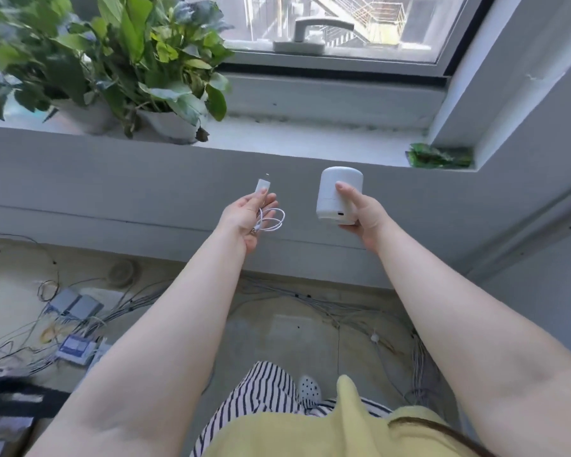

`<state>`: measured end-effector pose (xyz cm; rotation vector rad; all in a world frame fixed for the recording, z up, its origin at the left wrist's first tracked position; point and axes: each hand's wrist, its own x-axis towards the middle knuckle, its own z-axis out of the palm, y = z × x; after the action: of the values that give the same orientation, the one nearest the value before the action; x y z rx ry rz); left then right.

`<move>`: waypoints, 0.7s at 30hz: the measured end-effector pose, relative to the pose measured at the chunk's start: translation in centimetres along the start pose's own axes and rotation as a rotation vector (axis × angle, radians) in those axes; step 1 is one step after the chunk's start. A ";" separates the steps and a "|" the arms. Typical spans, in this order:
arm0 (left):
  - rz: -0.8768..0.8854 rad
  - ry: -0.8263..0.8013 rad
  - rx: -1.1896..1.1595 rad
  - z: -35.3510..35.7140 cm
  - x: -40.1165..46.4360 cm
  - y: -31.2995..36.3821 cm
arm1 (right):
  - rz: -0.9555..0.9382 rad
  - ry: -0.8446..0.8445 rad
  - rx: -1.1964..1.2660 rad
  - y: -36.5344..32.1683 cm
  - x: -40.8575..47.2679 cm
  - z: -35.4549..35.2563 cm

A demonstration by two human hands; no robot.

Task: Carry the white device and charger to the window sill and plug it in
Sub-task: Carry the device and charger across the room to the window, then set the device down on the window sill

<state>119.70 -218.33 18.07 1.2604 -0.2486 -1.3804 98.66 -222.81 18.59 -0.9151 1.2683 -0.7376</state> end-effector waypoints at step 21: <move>0.039 -0.043 0.002 8.2 17.9 11.1 | -0.331 0.240 -0.028 -9.3 16.2 4.5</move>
<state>124.78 -240.24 20.54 1.2227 -0.3028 -1.3755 106.02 -240.50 19.58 -1.0987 1.3530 -1.1187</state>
